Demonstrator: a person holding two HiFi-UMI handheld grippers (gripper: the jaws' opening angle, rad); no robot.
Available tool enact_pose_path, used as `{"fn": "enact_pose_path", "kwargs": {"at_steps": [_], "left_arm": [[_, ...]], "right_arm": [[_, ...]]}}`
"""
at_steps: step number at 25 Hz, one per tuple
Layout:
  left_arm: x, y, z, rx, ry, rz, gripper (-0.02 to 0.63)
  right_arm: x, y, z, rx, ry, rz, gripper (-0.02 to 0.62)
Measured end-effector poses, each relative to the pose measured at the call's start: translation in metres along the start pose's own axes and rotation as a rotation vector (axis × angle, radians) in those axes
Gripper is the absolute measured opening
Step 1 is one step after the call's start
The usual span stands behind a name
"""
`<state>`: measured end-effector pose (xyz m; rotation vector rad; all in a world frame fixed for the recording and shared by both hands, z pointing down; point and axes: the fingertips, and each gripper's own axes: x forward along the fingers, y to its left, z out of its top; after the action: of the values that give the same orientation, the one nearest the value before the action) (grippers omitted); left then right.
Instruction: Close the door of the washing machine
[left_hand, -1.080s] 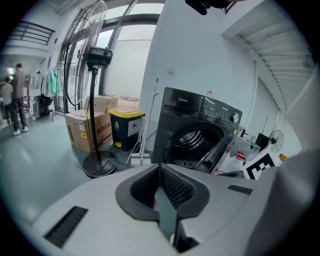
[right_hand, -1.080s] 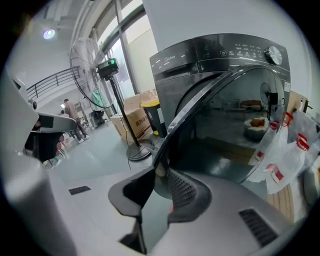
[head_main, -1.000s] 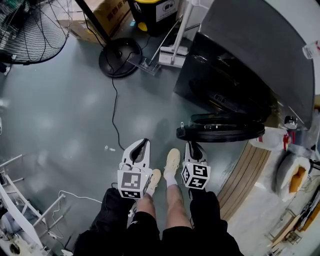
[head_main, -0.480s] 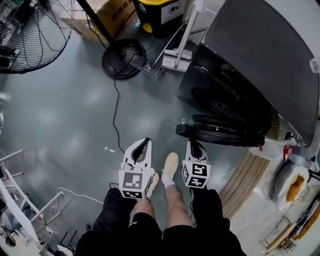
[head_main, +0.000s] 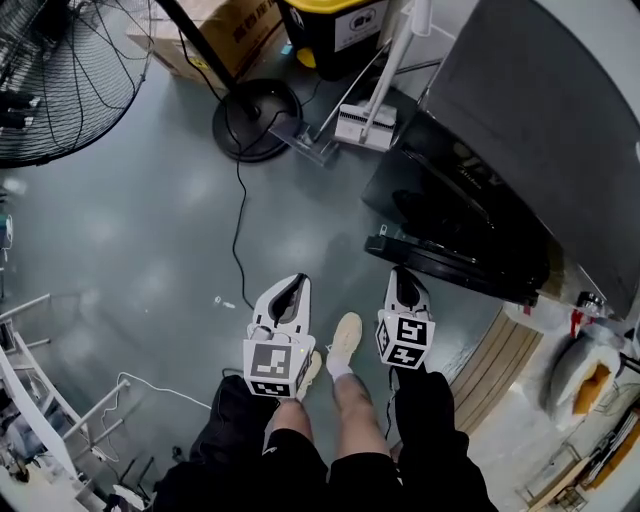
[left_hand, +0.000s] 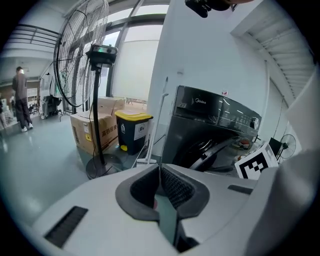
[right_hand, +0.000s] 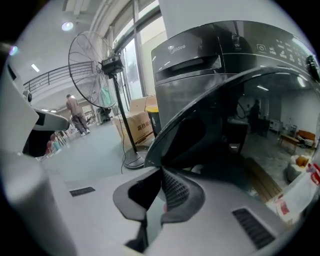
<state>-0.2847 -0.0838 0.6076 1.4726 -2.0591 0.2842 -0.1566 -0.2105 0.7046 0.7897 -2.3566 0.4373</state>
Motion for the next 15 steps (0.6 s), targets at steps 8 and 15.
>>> {"fn": "enact_pose_path", "kwargs": {"at_steps": [8, 15], "left_arm": [[0.029, 0.0, 0.014, 0.006, -0.009, 0.002, 0.031], [0.048, -0.006, 0.03, 0.01, -0.016, 0.002, 0.031]], "right_arm": [[0.025, -0.018, 0.018, -0.021, -0.011, 0.003, 0.018], [0.036, -0.031, 0.03, -0.025, -0.013, 0.008, 0.018]]}}
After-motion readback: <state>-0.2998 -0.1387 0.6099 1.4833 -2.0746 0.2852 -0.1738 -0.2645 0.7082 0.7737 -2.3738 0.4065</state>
